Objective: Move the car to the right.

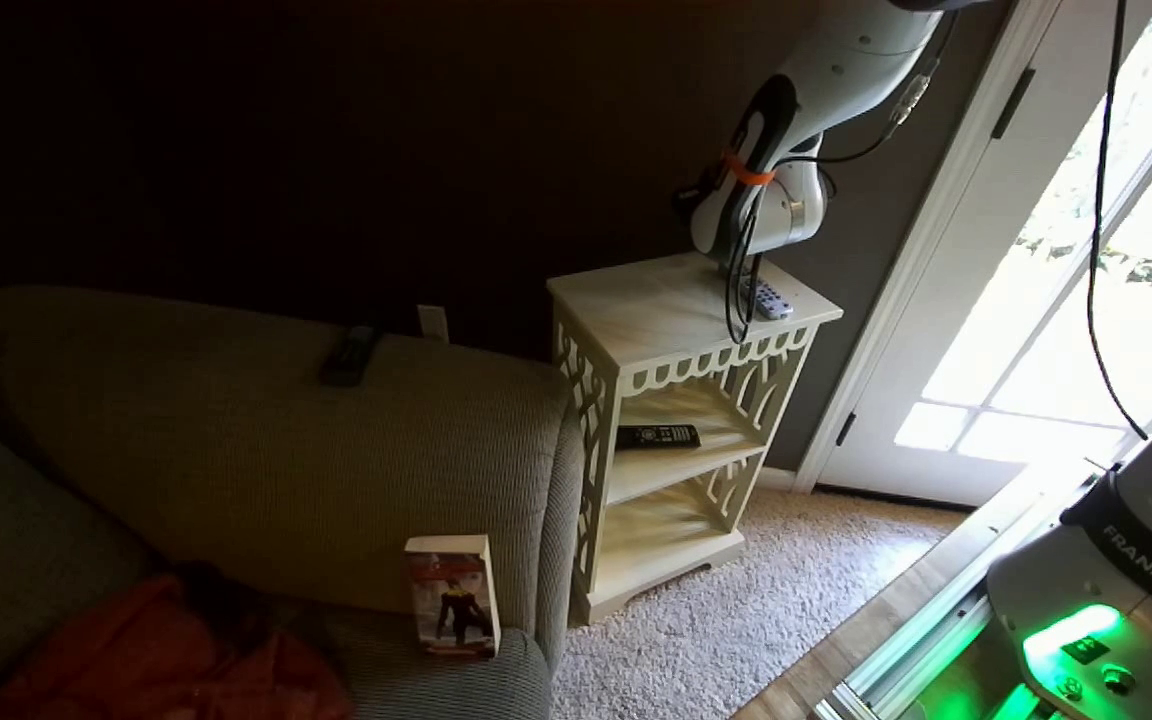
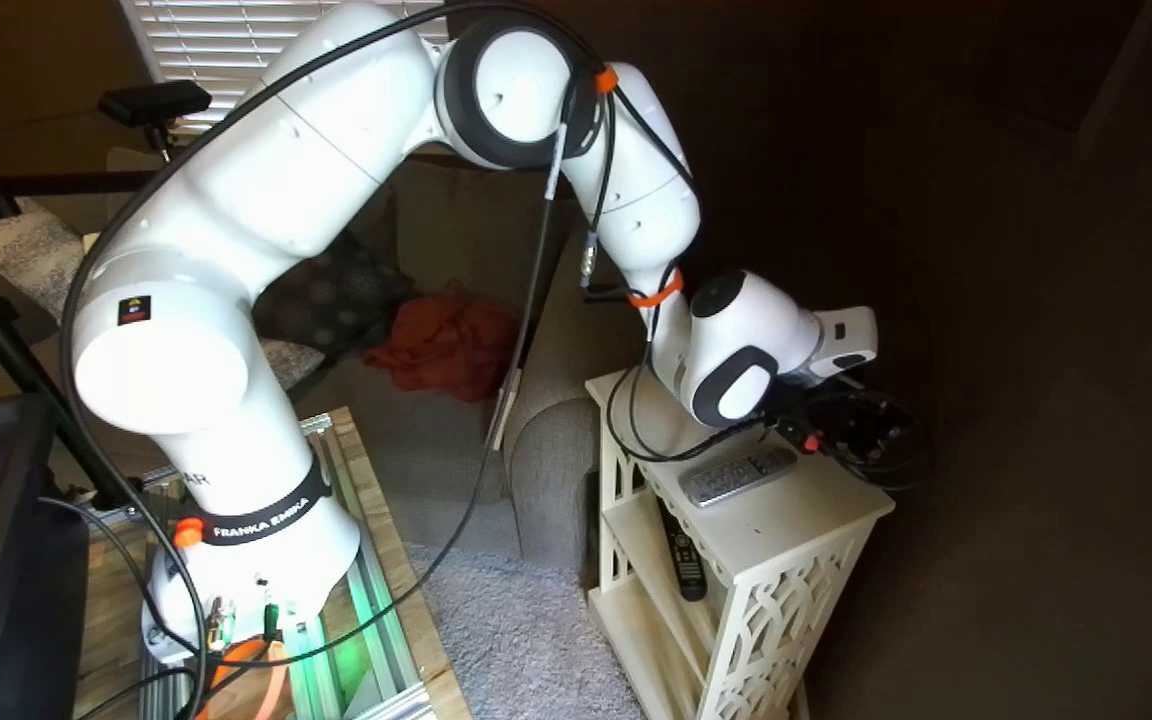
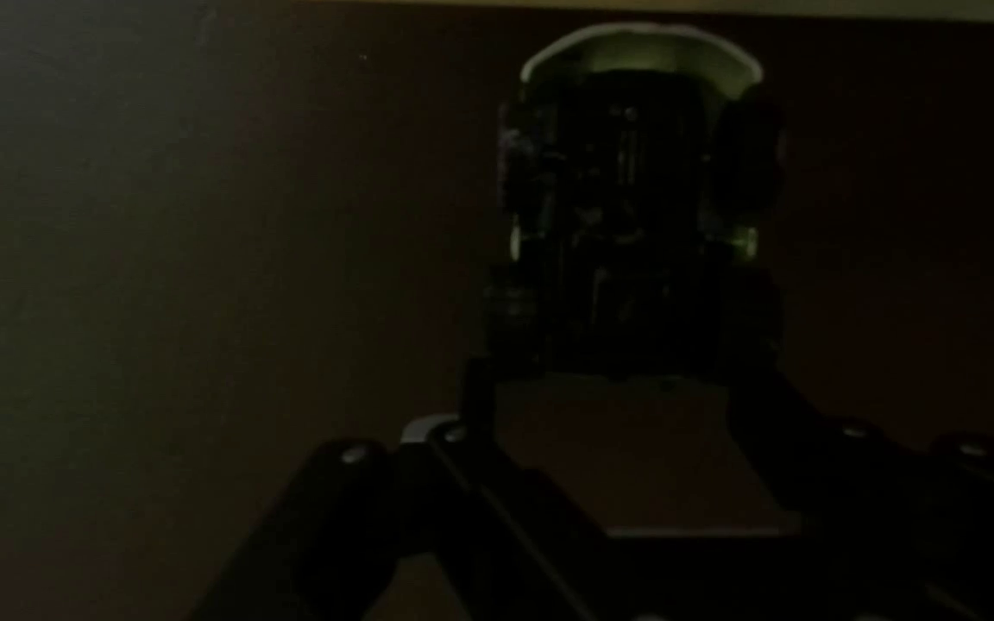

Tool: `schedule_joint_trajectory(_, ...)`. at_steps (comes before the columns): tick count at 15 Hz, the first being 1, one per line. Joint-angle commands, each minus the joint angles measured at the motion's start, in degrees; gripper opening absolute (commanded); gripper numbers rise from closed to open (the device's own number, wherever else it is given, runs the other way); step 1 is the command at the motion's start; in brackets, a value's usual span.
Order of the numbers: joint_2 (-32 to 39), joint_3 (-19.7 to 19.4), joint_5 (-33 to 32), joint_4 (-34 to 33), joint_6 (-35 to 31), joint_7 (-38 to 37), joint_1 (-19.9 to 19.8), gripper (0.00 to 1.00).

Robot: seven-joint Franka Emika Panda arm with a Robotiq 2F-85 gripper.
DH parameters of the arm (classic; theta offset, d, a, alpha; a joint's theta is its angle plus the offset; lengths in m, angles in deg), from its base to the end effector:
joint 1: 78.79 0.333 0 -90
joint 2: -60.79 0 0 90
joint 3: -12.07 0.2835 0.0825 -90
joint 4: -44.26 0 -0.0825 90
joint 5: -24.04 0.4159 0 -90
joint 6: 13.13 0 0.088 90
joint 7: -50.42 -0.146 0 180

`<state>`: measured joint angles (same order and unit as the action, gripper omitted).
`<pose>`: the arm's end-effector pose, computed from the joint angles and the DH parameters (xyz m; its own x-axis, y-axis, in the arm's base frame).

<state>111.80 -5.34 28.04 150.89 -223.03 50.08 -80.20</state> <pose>0.6507 -0.2134 0.0988 0.6038 -0.0093 0.7971 -0.2785 -0.9394 0.2000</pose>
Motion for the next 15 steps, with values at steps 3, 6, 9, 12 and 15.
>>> schedule_joint_trajectory(3, 1.35, 3.49, 1.48, 0.13, -6.48, 1.86, -1.81, 0.44)
schedule_joint_trajectory(6, 1.89, 3.67, 1.09, 0.45, -6.49, 2.6, -1.96, 0.44)
schedule_joint_trajectory(9, 2.12, 3.4, 0.7, 0.47, -6.0, 3.38, -2.15, 0.44)
schedule_joint_trajectory(12, 1.42, 2.84, 1.49, 1.19, -4.62, 4.09, -1.83, 0.44)
schedule_joint_trajectory(15, -0.46, 2.04, 2.49, 3.28, -0.74, 4.73, -0.9, 0.44)
